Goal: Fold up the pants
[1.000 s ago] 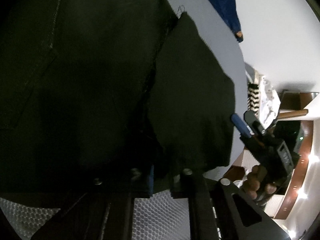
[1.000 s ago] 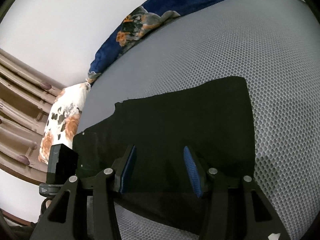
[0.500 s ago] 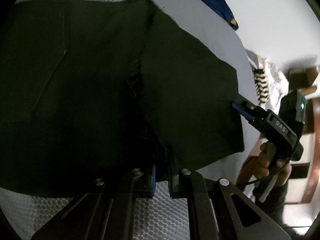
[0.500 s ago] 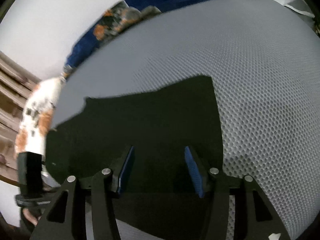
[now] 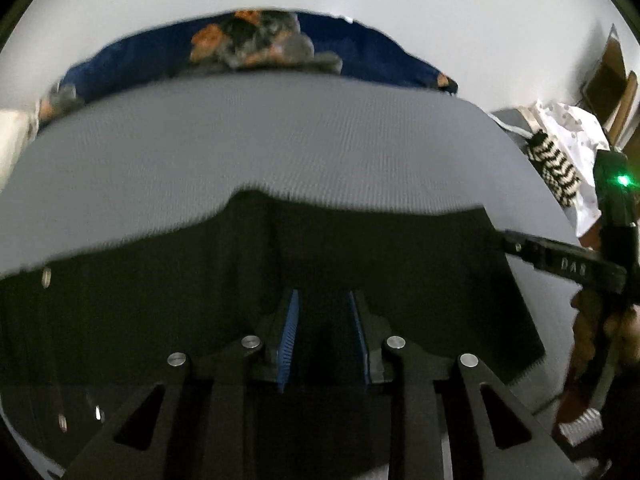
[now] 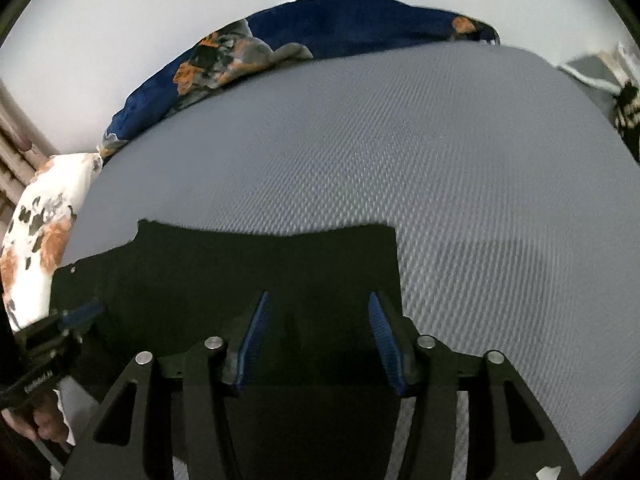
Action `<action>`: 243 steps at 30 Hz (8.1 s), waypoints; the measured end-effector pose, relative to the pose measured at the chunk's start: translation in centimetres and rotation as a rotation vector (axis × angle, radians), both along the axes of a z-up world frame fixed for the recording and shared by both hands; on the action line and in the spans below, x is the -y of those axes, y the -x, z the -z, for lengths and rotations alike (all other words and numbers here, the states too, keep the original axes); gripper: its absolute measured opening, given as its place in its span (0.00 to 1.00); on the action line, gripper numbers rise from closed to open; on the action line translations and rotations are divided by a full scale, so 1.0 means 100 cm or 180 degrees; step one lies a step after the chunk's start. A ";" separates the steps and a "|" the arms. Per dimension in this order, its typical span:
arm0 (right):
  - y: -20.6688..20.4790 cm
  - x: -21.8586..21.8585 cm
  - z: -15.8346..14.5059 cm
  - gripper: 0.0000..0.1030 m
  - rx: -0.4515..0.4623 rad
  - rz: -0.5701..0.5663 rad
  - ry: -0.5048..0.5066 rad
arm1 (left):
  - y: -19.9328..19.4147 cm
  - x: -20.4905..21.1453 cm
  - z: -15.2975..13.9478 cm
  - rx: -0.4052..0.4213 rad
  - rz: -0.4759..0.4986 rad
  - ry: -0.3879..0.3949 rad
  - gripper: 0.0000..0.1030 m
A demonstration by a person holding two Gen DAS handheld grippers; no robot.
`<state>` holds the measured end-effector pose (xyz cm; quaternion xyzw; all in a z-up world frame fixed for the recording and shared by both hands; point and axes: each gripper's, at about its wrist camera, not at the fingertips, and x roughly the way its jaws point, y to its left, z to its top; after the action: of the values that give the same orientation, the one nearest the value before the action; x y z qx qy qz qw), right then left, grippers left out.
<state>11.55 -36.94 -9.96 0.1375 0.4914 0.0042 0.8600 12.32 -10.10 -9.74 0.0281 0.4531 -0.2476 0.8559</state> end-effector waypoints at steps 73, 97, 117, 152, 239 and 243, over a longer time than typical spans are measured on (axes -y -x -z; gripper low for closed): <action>0.031 -0.143 0.009 0.64 -0.0565 -0.0997 -0.0072 | 0.006 -0.329 0.004 -0.1033 -0.1438 0.0596 0.52; 0.014 -0.175 0.015 0.73 -0.0680 -0.0904 0.0186 | 0.008 -0.364 0.054 -0.1870 -0.1273 0.1950 0.56; 0.009 -0.178 0.013 0.74 -0.0663 -0.0839 0.0197 | -0.046 -0.323 0.049 -0.1575 -0.0679 0.1629 0.56; 0.034 -0.109 -0.037 0.73 -0.0170 -0.0677 0.0099 | -0.012 -0.201 -0.063 -0.0871 -0.0703 0.1320 0.20; -0.042 0.018 0.048 0.25 -0.0090 -0.0924 -0.1792 | -0.004 -0.064 0.035 -0.0646 -0.0654 0.0358 0.71; -0.032 0.006 0.031 0.14 0.0013 -0.0783 -0.1557 | -0.007 -0.060 0.035 -0.0609 -0.0647 0.0346 0.71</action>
<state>14.78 -37.54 -13.04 0.2804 0.4871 0.2275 0.7952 13.01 -4.05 -13.20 -0.0882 0.5191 -0.1853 0.8297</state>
